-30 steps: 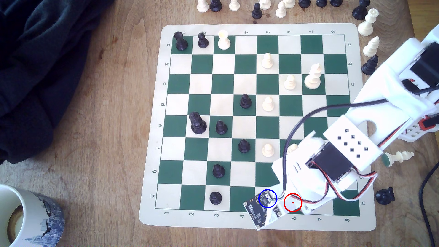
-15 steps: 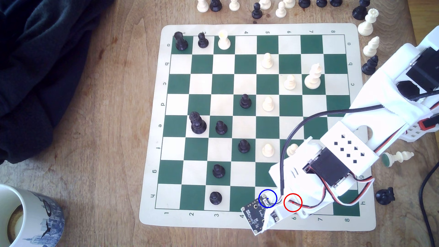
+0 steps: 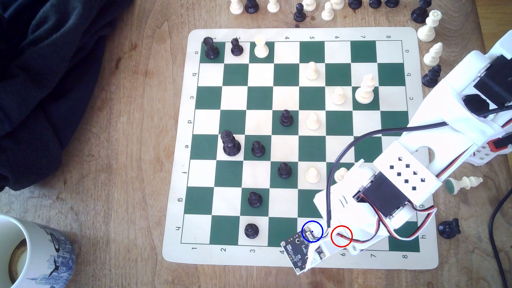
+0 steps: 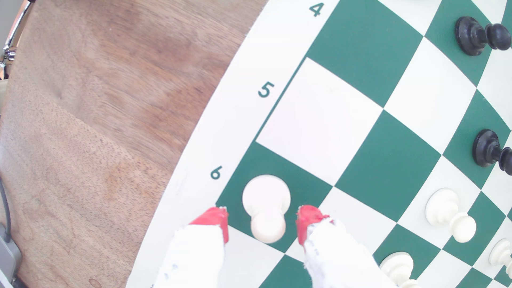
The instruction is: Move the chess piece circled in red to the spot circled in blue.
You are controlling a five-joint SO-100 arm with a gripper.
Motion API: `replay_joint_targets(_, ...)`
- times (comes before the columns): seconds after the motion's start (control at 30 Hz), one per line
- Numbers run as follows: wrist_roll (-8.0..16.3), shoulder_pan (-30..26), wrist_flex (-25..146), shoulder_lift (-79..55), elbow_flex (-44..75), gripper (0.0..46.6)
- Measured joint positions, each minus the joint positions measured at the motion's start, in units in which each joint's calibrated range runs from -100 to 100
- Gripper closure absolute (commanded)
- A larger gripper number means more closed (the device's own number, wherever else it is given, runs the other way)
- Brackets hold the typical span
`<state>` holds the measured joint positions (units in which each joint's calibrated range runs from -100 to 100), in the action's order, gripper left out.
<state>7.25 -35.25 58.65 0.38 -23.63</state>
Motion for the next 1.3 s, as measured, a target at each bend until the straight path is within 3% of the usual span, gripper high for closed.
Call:
replay_joint_targets(0.07, 0.00, 0.00, 0.00, 0.00, 0.00, 33.6)
replay_joint_targets(0.27, 0.00, 0.00, 0.00, -0.75, 0.00, 42.2)
replay_joint_targets(0.57, 0.00, -0.88, 0.00, -1.17, 0.00, 45.7)
replay_joint_targets(1.0, 0.39, -1.11, 8.45, 1.42, 9.31, 46.3)
replay_joint_targets(1.3, -0.24, 2.36, 5.34, -2.68, 13.47, 46.4)
